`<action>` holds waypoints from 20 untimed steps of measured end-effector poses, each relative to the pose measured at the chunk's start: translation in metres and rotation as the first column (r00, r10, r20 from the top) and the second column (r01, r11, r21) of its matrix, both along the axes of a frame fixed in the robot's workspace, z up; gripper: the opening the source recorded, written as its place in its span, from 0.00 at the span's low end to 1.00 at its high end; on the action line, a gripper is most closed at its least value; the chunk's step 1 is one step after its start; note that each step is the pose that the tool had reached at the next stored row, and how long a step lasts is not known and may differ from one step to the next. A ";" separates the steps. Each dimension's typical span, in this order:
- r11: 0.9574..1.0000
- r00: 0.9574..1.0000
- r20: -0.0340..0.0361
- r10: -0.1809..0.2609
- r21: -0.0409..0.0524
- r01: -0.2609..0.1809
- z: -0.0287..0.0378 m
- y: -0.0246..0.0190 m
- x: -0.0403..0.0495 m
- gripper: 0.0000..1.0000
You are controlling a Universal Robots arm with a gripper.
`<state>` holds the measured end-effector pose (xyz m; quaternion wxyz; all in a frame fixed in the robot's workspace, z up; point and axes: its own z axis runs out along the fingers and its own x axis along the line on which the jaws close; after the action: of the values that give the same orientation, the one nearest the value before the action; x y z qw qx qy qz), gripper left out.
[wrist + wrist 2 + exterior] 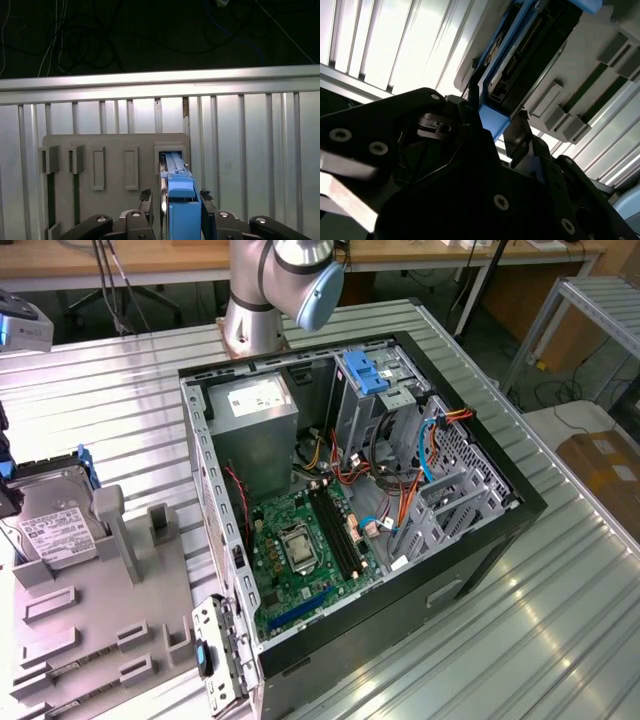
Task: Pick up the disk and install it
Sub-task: 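Pick up the disk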
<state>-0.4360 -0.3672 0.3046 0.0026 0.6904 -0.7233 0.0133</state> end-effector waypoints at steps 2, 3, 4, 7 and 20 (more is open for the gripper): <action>1.000 1.000 0.000 0.000 0.000 0.000 -0.0001 0.0000 0.0000 0.41; 1.000 1.000 0.000 0.000 0.000 0.000 -0.0001 0.0000 0.0000 0.41; 1.000 1.000 0.000 0.000 0.000 0.000 -0.0002 0.0000 0.0000 0.41; 1.000 1.000 0.000 0.000 0.000 0.000 -0.0005 0.0003 0.0000 0.41; 1.000 1.000 0.000 0.000 0.000 0.000 -0.0016 0.0004 0.0000 0.37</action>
<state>-0.4360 -0.3668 0.3031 0.0026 0.6904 -0.7233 0.0133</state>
